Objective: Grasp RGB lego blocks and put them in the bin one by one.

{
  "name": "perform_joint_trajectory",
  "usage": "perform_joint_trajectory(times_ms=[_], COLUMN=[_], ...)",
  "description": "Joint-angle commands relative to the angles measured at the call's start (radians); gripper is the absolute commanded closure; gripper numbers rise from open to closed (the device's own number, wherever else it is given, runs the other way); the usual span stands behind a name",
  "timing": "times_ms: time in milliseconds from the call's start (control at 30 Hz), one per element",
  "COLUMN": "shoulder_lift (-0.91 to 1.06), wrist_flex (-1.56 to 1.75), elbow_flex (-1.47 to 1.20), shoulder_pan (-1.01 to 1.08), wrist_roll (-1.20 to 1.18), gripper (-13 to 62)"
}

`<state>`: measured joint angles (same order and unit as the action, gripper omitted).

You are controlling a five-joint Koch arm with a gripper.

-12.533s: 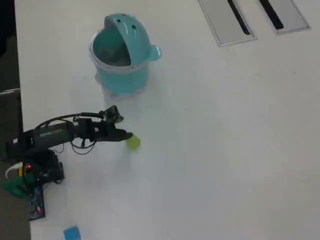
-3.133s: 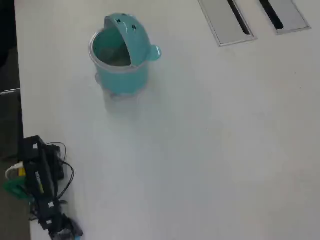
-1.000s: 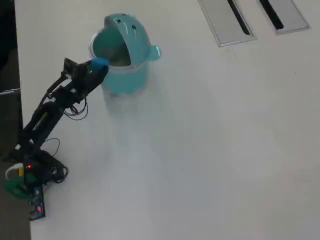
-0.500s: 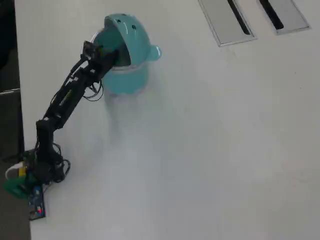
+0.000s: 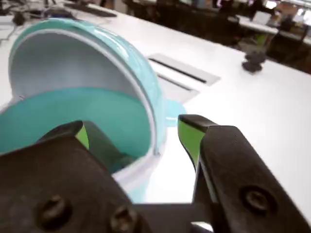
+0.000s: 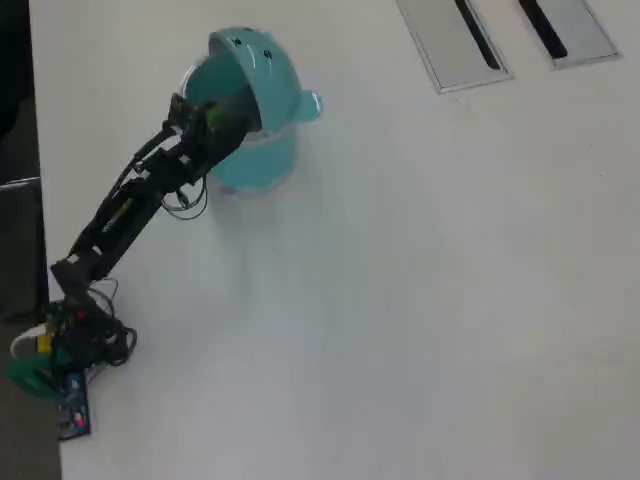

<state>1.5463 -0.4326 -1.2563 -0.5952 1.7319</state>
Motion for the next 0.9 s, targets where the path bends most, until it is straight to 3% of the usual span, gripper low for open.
perform_joint_trajectory(times_ms=[0,567,867], shoulder_lift=[0.133,0.802,0.821], wrist_flex=[0.089,0.411,0.723], elbow_flex=[-0.046,-0.969,-1.213], shoulder_pan=[0.04,0.278,0.291], wrist_roll=[-0.014,-0.031,-0.207], gripper=[15.6,15.6,13.5])
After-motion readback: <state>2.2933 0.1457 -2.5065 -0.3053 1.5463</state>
